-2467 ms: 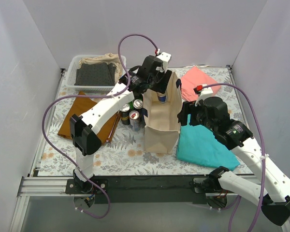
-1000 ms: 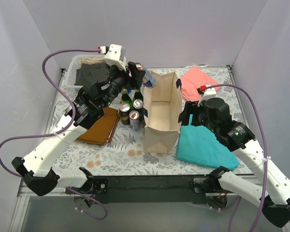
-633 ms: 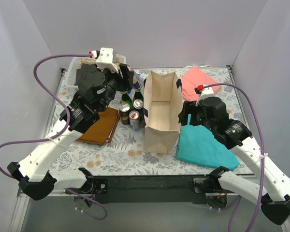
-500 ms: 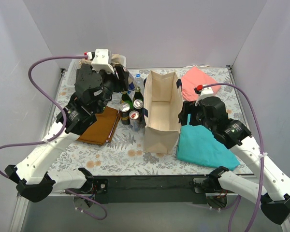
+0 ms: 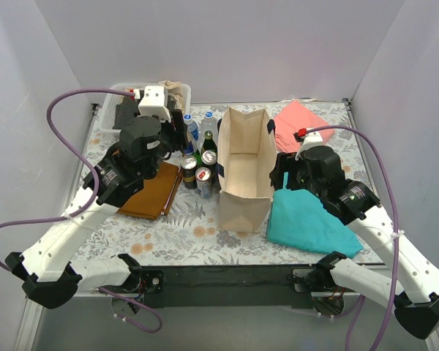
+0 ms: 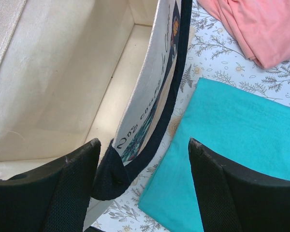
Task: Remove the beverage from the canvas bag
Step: Place the drink at the center of the board.
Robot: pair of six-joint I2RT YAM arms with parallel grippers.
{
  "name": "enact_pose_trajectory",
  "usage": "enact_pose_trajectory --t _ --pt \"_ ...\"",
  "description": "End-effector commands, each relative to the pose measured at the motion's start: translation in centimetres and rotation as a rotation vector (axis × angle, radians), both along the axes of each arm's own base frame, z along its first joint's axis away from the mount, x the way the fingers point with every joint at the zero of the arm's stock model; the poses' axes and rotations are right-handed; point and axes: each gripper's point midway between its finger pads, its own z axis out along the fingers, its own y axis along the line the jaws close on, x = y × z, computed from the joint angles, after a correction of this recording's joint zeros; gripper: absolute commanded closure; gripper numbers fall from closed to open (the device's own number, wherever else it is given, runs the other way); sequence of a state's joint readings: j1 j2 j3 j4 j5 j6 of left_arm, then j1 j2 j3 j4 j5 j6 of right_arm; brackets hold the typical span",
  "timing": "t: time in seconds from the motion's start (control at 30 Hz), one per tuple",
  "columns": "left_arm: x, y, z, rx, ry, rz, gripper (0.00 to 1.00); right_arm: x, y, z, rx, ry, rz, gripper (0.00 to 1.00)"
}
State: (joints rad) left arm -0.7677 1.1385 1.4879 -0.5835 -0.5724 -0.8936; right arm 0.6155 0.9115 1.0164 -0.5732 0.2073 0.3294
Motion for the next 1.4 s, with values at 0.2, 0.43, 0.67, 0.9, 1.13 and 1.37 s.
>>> enact_pose_trajectory --t 0.2,0.43,0.67,0.9,1.13,1.37 --pt "-1.6 1.1 -3.0 -0.044 0.079 0.019 1.00 0.7 -0.2 1.3 0.018 -0.046 -0.028 0.21" --pt "-2.5 1.2 -5.6 -0.028 0.124 -0.005 1.00 0.7 -0.4 0.9 0.015 -0.036 -0.037 0.21" --pt "-2.5 1.5 -9.6 -0.011 0.149 0.016 1.00 0.7 -0.3 0.9 0.017 -0.038 -0.037 0.21" --pt "-1.9 1.3 -12.5 0.001 0.149 0.050 1.00 0.6 -0.4 0.7 0.018 -0.033 -0.040 0.21" --pt "-1.0 1.1 -14.5 0.023 0.135 0.088 1.00 0.6 -0.4 0.5 0.016 -0.030 -0.043 0.21" --pt "-0.5 1.0 -15.9 0.034 0.128 0.112 1.00 0.6 -0.4 0.1 0.007 -0.022 -0.041 0.21"
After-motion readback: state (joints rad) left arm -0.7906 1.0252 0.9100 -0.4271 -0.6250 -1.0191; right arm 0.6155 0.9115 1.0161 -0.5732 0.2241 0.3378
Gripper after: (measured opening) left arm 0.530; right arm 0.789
